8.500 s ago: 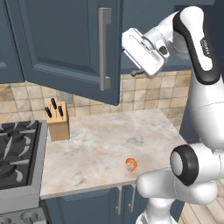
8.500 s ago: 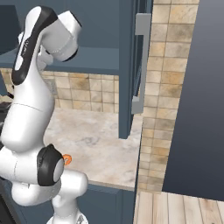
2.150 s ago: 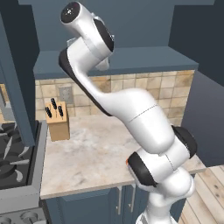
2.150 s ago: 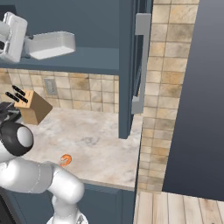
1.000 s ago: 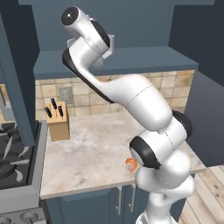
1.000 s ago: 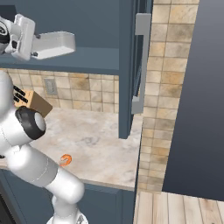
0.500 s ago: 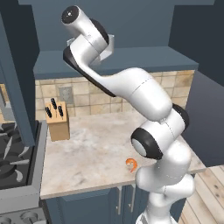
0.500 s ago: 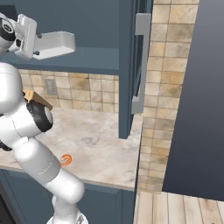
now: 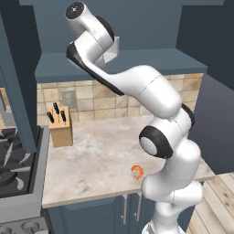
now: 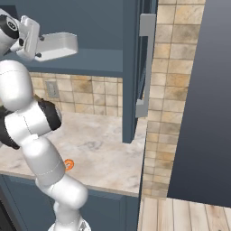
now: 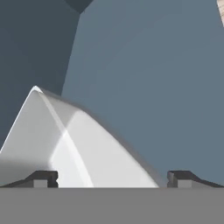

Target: Retrieve the tupperware from the cabinet, then place the raw meat into the tupperware to avoid contamination.

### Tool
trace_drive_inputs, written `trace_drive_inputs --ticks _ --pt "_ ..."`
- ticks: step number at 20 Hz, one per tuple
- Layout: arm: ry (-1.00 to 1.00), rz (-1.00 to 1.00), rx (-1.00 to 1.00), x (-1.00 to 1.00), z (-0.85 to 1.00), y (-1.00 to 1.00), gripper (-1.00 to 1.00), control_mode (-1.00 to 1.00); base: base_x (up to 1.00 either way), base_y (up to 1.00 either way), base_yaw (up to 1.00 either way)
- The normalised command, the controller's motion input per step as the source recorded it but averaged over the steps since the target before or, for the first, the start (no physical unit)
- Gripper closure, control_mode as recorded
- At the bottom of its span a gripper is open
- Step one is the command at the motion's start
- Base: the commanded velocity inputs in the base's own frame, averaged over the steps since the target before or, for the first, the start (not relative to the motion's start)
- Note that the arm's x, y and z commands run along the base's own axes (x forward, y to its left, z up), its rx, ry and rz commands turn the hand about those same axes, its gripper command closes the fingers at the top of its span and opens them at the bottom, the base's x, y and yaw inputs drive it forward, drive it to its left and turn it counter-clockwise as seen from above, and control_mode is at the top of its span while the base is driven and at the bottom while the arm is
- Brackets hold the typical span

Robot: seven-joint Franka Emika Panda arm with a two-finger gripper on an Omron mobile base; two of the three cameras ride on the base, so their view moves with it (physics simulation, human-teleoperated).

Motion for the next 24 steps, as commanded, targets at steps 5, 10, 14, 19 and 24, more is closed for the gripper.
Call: trace_drive_inputs --ticks 5,10,14,19,24 --pt "0.08 0.05 0.04 0.30 -0.07 0.03 -1.00 -1.00 0.00 0.00 0.00" --pt "0.00 0.08 0.04 0.37 -0.07 0.14 -1.00 -1.00 0.00 0.00 0.00" --pt "0.04 0.08 0.03 0.28 -0.19 0.17 -1.00 -1.00 0.00 0.00 0.00" --pt "0.08 0.06 0.00 0.03 -0.31 0.34 1.00 -1.00 0.00 0.00 0.00" --pt "0.10 0.01 0.00 0.00 -0.31 0.27 1.00 -1.00 0.00 0.00 0.00"
